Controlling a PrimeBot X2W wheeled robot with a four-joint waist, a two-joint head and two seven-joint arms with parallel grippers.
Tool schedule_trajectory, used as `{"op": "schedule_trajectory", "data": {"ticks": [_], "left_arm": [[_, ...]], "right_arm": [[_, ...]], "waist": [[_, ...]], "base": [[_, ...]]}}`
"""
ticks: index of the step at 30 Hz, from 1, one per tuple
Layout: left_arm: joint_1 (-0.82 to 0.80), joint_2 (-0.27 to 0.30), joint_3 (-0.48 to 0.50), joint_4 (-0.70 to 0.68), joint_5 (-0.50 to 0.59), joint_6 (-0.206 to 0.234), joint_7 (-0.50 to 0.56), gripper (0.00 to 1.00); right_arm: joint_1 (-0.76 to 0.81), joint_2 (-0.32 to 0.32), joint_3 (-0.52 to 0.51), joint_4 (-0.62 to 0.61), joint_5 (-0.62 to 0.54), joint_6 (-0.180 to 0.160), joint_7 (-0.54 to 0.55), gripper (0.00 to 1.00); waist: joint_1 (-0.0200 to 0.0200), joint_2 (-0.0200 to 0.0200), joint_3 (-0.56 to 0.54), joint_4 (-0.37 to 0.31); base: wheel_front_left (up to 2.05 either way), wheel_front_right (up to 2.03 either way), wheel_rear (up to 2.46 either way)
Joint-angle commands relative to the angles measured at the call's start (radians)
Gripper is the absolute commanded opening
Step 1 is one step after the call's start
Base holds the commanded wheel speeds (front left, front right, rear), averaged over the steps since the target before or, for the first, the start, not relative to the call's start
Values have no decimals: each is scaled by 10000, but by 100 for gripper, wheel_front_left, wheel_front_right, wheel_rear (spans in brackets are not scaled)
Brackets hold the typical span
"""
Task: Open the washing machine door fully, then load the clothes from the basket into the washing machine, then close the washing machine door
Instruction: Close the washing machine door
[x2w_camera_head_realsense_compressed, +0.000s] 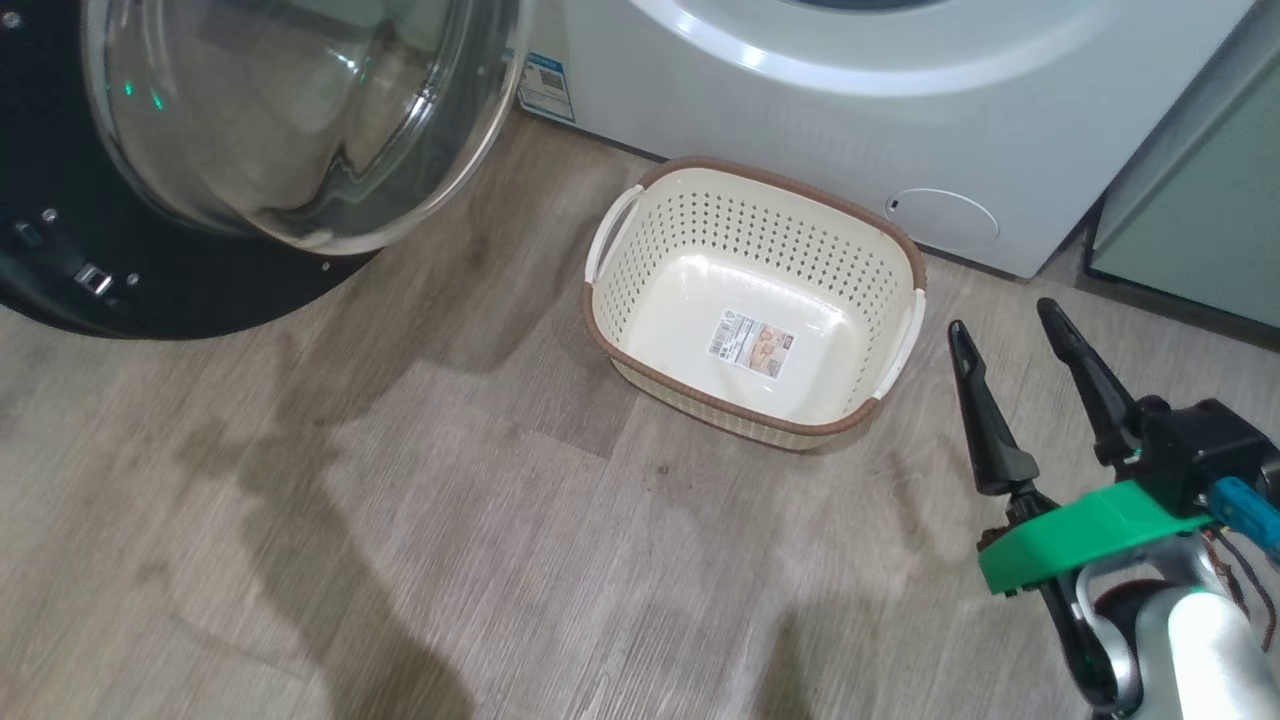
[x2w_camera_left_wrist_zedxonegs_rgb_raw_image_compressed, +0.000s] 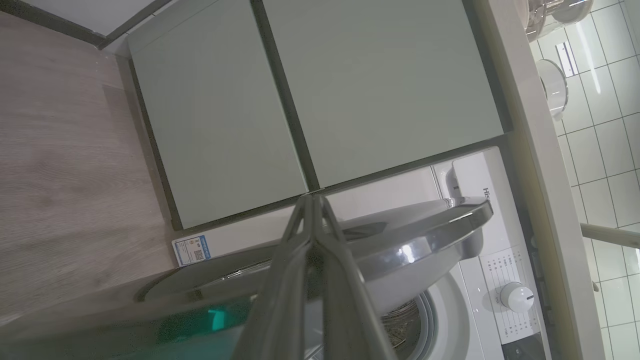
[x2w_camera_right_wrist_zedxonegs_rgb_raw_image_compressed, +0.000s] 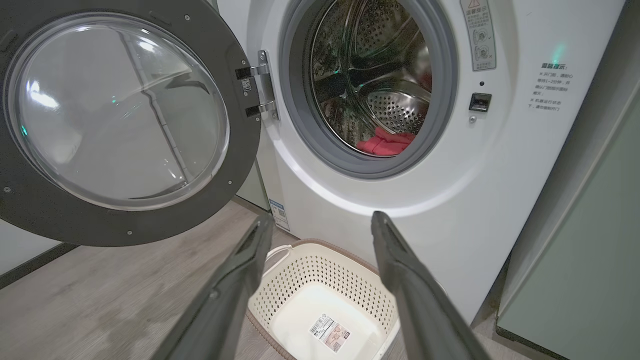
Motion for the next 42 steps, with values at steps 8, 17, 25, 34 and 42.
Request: {"op": "schedule_trajectory", "data": {"ticks": [8, 17, 25, 34, 42], "left_arm": [[-96, 606, 256, -368, -239, -94, 265, 0], [475, 461, 38, -1110, -709, -96, 1679, 0], [1362, 294, 112, -2330, -1389, -97, 3021, 0], [2465, -42, 143, -4026, -2038, -97, 4286, 0], [3256, -361, 67, -5305, -2434, -97, 5024, 0]], "right_arm": [[-368, -64, 163, -379, -46, 0, -32, 100], [-385, -64, 129, -307, -32, 0, -72, 100], [-424, -64, 136, -217, 79, 0, -227, 100], [-447, -64, 132, -51, 249, 0, -475, 100], [-489, -64, 150, 122, 419, 0, -716, 100]], "waist": [[-1, 0, 117, -105], [-1, 0, 83, -45], [-1, 0, 28, -204], [-1, 0, -60, -667], [-1, 0, -79, -1256]], "base": [[0, 0, 0], [0, 0, 0], [0, 0, 0], [0, 0, 0], [0, 0, 0]]}}
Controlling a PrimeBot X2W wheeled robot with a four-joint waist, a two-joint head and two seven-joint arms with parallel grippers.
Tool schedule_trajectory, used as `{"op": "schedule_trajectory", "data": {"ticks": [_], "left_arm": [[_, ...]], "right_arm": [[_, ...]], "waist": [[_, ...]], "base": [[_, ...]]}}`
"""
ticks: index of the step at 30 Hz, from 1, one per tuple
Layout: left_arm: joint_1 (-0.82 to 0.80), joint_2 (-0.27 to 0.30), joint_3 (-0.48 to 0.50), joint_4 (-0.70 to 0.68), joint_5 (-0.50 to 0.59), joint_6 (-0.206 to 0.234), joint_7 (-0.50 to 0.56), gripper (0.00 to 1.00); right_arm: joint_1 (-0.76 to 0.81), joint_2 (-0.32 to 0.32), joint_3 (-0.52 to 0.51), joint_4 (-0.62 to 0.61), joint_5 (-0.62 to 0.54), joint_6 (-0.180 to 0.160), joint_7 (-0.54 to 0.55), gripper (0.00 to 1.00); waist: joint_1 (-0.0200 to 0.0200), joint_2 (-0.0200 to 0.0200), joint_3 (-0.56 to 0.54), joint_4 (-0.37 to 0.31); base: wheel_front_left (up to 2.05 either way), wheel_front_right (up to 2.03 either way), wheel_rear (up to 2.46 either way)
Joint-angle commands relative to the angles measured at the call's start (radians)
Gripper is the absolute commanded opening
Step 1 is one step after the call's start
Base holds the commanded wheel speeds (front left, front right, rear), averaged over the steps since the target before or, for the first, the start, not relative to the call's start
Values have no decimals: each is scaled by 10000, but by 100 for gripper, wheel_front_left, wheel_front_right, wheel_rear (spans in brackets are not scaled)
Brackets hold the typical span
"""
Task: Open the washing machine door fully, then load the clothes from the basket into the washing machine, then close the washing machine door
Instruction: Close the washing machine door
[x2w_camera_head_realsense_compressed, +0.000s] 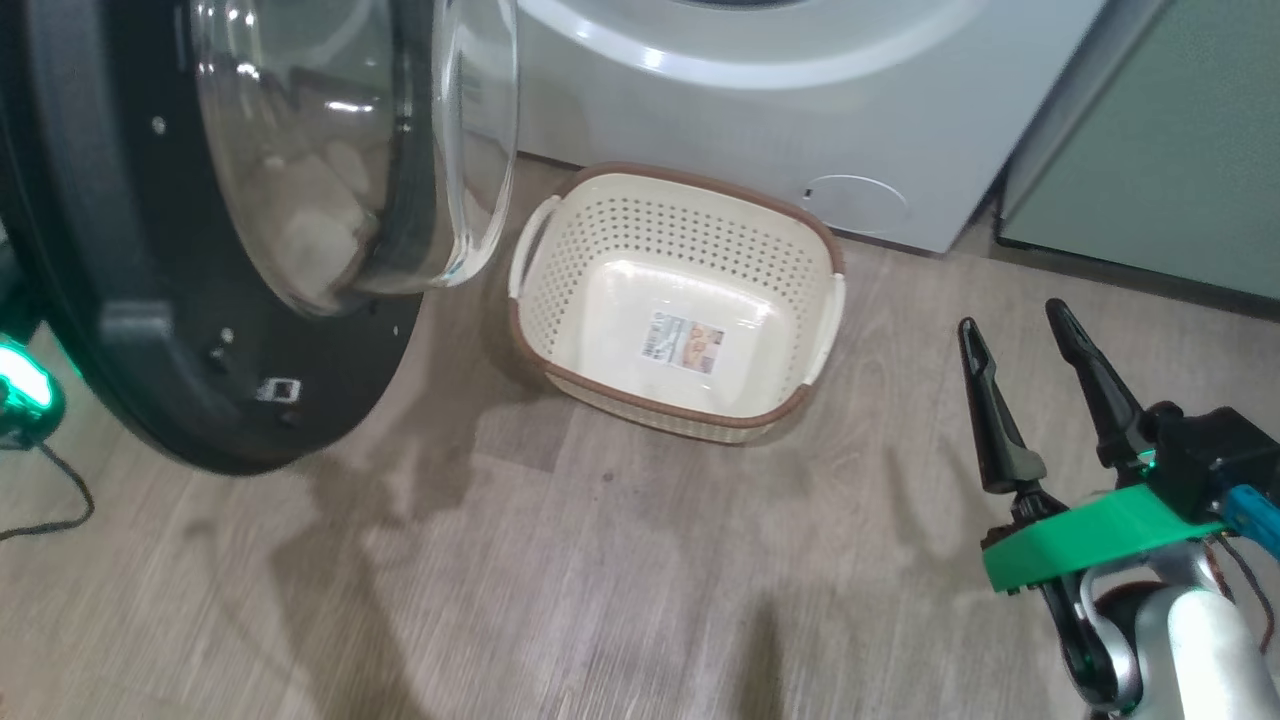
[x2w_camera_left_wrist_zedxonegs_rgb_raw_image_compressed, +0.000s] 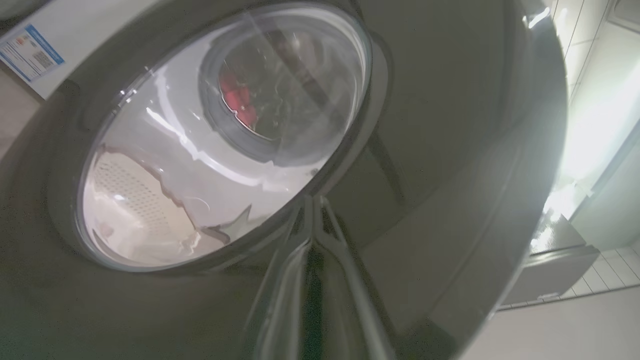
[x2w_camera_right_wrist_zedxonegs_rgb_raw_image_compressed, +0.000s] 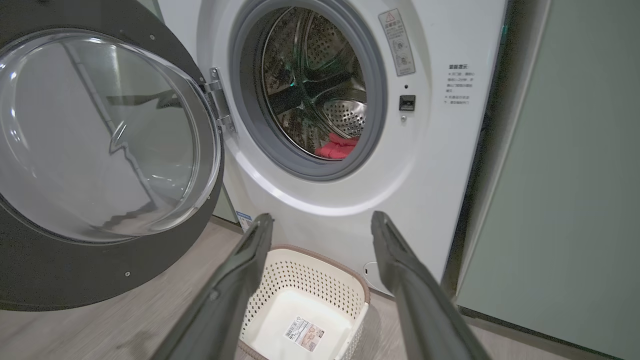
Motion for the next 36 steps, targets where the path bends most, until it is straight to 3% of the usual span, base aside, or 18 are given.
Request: {"op": "schedule_trajectory", "data": {"ticks": [1, 6, 17, 36], "left_arm": [[-116, 413, 273, -528, -112, -92, 160, 0], [426, 225, 158, -1528, -226, -8, 454, 0], [1033, -19, -187, -3442, -195, 599, 730, 0], [-108, 245, -435, -3873, 99, 1413, 708, 0]], "right_arm": [[-422, -62, 231, -271, 77, 0, -154, 100], [-403, -62, 226, -77, 258, 0, -382, 100], [-525, -62, 265, 308, 622, 0, -874, 100], [-874, -62, 443, 1032, 1276, 0, -1717, 100]], "waist": [[0, -1, -6, -211], [0, -1, -46, -773], [0, -1, 130, -2269], [0, -1, 1050, -4866]], "base": [[0, 0, 0], [0, 0, 0], [0, 0, 0], [0, 0, 0]]}}
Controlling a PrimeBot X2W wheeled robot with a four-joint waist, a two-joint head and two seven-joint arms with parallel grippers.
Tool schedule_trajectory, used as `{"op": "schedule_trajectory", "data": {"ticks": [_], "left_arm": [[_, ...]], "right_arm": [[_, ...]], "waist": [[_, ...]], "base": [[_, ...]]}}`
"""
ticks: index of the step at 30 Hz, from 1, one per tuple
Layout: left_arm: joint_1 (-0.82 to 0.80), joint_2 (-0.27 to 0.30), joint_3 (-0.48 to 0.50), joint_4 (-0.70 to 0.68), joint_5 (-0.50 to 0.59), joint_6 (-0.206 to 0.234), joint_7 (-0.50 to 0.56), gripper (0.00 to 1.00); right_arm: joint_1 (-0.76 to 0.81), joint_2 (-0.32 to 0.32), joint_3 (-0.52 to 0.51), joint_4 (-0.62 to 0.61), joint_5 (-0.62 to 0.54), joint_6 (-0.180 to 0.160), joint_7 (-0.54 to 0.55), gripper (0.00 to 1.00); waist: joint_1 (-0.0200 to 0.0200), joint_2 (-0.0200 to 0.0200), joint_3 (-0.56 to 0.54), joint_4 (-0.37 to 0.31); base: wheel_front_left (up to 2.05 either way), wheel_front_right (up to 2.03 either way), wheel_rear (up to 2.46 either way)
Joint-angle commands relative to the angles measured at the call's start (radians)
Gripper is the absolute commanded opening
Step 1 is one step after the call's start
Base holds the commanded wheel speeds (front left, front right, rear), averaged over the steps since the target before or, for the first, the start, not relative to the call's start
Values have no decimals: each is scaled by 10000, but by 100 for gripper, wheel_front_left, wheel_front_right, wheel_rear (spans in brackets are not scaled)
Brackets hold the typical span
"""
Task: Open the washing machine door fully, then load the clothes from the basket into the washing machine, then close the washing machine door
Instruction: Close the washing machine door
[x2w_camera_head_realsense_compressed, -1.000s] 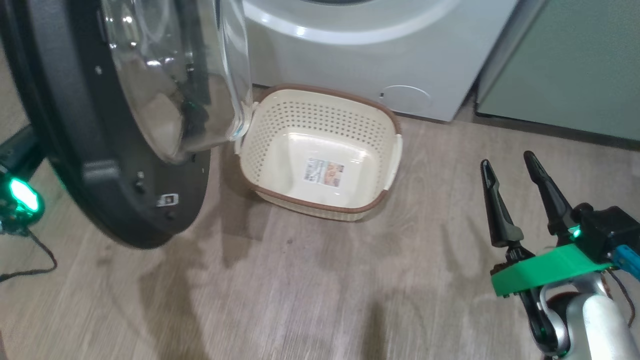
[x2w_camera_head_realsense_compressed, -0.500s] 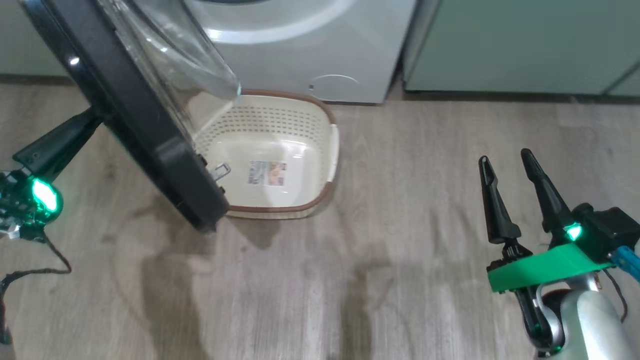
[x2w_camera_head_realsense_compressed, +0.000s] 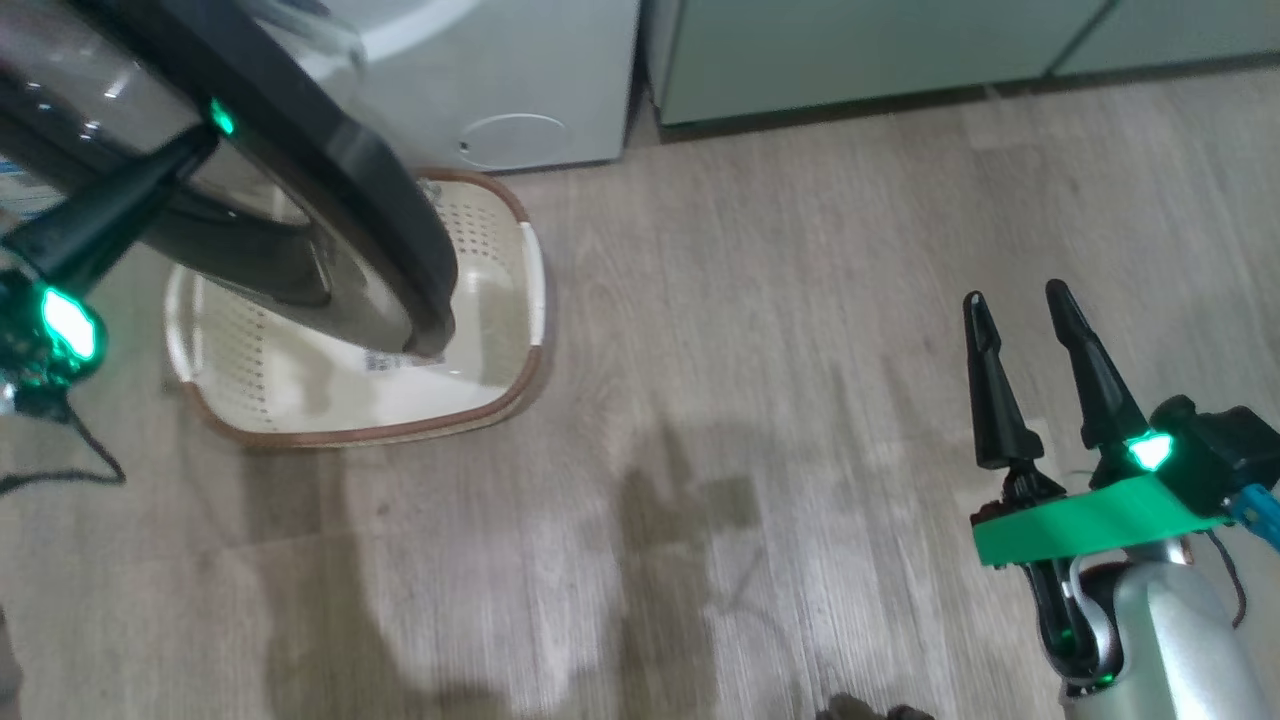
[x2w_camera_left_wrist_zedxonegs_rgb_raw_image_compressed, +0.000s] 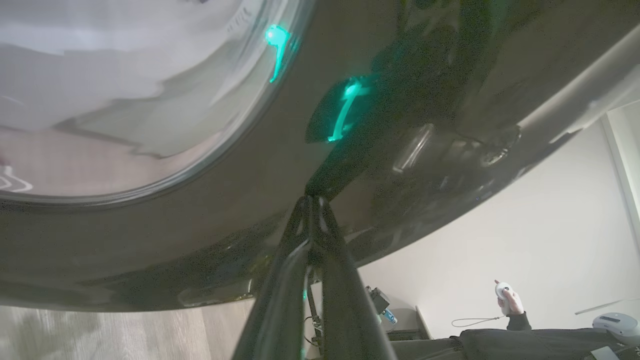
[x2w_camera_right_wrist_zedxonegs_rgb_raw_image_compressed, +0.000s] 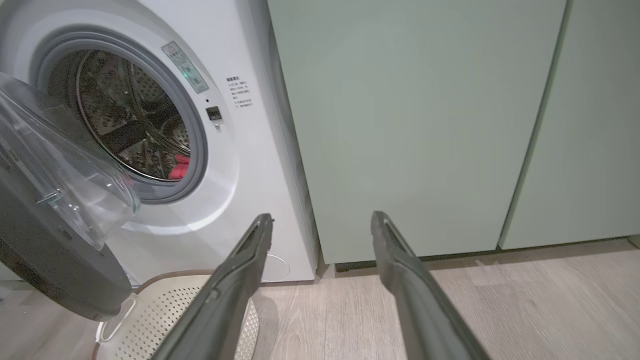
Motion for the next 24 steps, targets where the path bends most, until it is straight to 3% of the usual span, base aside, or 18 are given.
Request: {"op": "schedule_trajectory", "data": {"ticks": [1, 14, 24], "left_arm": [[-693, 521, 328, -171, 113, 98, -11, 0], [-2964, 589, -58, 978, 487, 454, -351, 0], [-4321, 408, 6, 2153, 861, 444, -1208, 0]], "right_arm": [[-315, -64, 268, -248, 107, 0, -163, 100], [-691, -64, 556, 56, 508, 0, -513, 100], [-952, -64, 794, 306, 780, 0, -641, 100]], "waist": [[0, 0, 329, -428], [0, 0, 1237, -1415], [0, 0, 1703, -1929]], "base": [[0, 0, 0], [0, 0, 0], [0, 0, 0]]}}
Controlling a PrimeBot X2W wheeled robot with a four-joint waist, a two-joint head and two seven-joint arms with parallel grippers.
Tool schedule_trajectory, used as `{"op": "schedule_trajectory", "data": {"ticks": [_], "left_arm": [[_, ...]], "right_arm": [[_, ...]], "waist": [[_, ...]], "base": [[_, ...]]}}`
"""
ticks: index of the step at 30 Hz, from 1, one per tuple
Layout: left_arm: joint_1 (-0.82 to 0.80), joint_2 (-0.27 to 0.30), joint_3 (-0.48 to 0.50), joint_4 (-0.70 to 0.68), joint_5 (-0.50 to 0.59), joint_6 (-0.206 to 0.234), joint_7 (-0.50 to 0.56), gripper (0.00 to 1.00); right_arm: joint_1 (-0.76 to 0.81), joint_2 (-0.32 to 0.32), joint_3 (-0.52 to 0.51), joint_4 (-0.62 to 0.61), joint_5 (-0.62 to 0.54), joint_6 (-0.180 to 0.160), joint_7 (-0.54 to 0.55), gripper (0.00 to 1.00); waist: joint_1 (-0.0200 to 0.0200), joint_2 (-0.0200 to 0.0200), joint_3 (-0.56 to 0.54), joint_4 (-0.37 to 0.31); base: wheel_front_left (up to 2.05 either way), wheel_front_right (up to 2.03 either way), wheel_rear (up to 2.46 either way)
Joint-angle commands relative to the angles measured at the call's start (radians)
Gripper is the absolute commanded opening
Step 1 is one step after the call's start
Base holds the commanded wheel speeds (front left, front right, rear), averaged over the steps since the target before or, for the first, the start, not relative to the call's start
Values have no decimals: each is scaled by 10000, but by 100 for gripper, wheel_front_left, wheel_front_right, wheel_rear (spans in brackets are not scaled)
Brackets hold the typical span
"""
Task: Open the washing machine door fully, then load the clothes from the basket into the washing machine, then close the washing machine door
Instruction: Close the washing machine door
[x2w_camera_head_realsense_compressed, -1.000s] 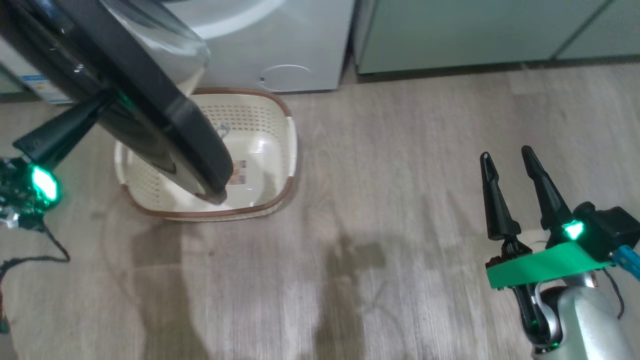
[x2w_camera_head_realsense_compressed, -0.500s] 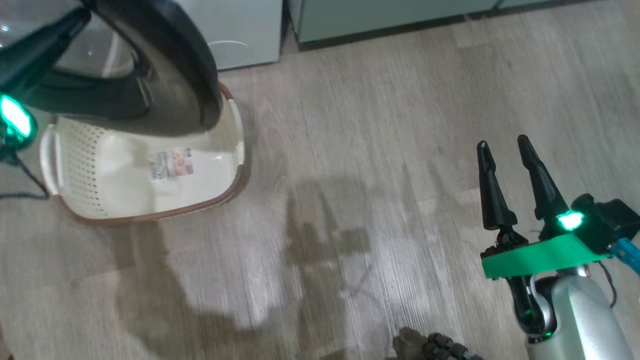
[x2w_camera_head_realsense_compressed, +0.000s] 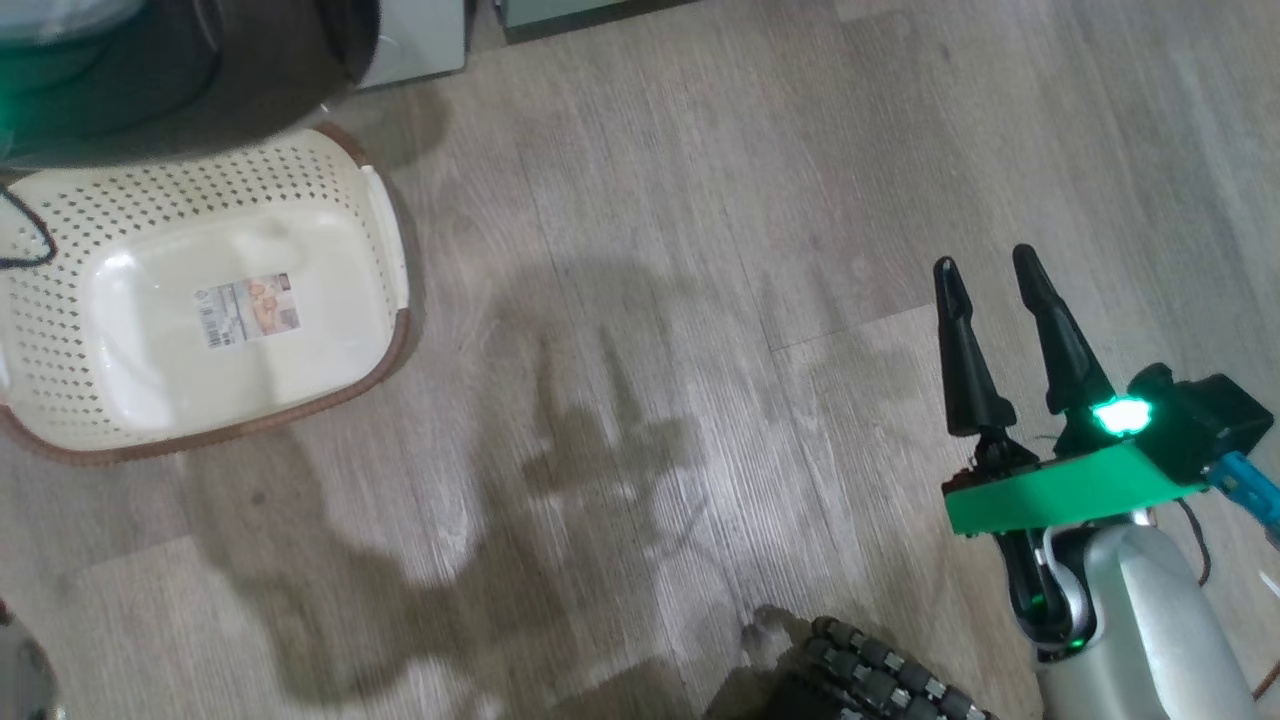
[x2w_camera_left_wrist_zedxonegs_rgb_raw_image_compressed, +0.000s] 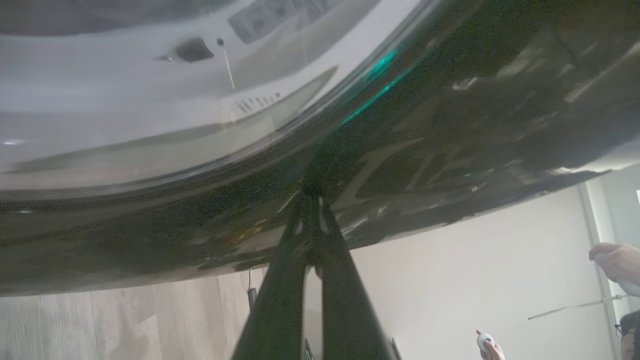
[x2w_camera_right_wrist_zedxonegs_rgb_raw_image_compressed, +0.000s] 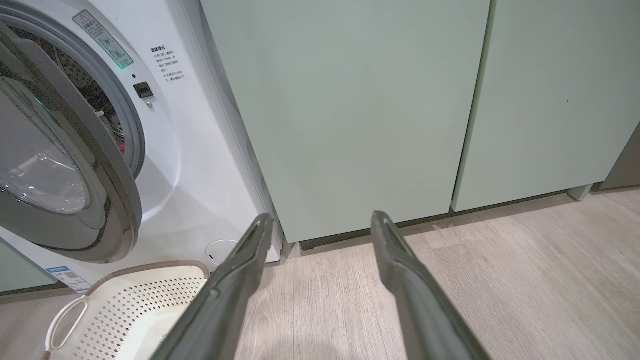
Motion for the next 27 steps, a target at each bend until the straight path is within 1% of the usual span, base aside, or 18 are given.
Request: {"op": "schedule_trajectory", "data": {"ticks": [1, 6, 10, 14, 18, 19, 20, 21, 22, 23, 24, 25, 27], "left_arm": [[-456, 362, 307, -147, 121, -72, -160, 0], [-818, 285, 393, 484, 160, -221, -411, 0], [-691, 242, 408, 692, 107, -500, -328, 0], [-98, 135, 466, 626, -65, -930, -97, 0], [923, -185, 641, 303, -329, -1310, -3, 0], [1237, -290, 665, 173, -349, -1401, -13, 10], [1555, -421, 724, 40, -371, -1484, -85, 27], [1867, -596, 764, -87, -461, -1547, -98, 42], [2167, -739, 823, -217, -487, -1610, -176, 66], [2472, -876, 876, -336, -491, -1672, -258, 97], [2776, -1044, 934, -452, -533, -1723, -333, 100], [2776, -1044, 934, -452, -533, -1723, -333, 100], [3372, -1421, 1077, -718, -695, -1805, -454, 100]], "right_arm": [[-181, -68, 214, -256, 69, 0, -120, 100], [-271, -68, 255, -232, 88, 0, -129, 100], [-240, -68, 189, -255, 35, 0, -131, 100], [-169, -68, 125, -259, -68, 0, -132, 100], [-113, -68, 116, -241, -195, 0, -132, 100], [-93, -68, 106, -231, -234, 0, -132, 100], [-82, -68, 111, -219, -275, 0, -132, 100], [-66, -68, 100, -201, -320, 0, -132, 100], [-58, -68, 93, -188, -366, 0, -132, 100], [-57, -68, 96, -172, -428, 0, -130, 100], [-54, -68, 96, -161, -485, 0, -114, 100], [-54, -68, 96, -161, -485, 0, -114, 100], [-52, -68, 75, -150, -580, 0, -58, 100]], "waist": [[-2, 0, 64, -72], [-2, 0, 83, -122], [-2, 0, -22, 23], [-2, 0, -248, 342], [-2, 0, -531, 772], [-2, 0, -603, 902], [-2, 0, -676, 1018], [-2, 0, -750, 1152], [-2, 0, -810, 1280], [-2, 0, -890, 1395], [-2, 0, -967, 1504], [-2, 0, -967, 1504], [-2, 0, -1113, 1704]], "base": [[0, 0, 0], [0, 0, 0], [0, 0, 0], [0, 0, 0], [0, 0, 0], [0, 0, 0], [0, 0, 0], [0, 0, 0], [0, 0, 0], [0, 0, 0], [0, 0, 0], [0, 0, 0], [0, 0, 0]]}}
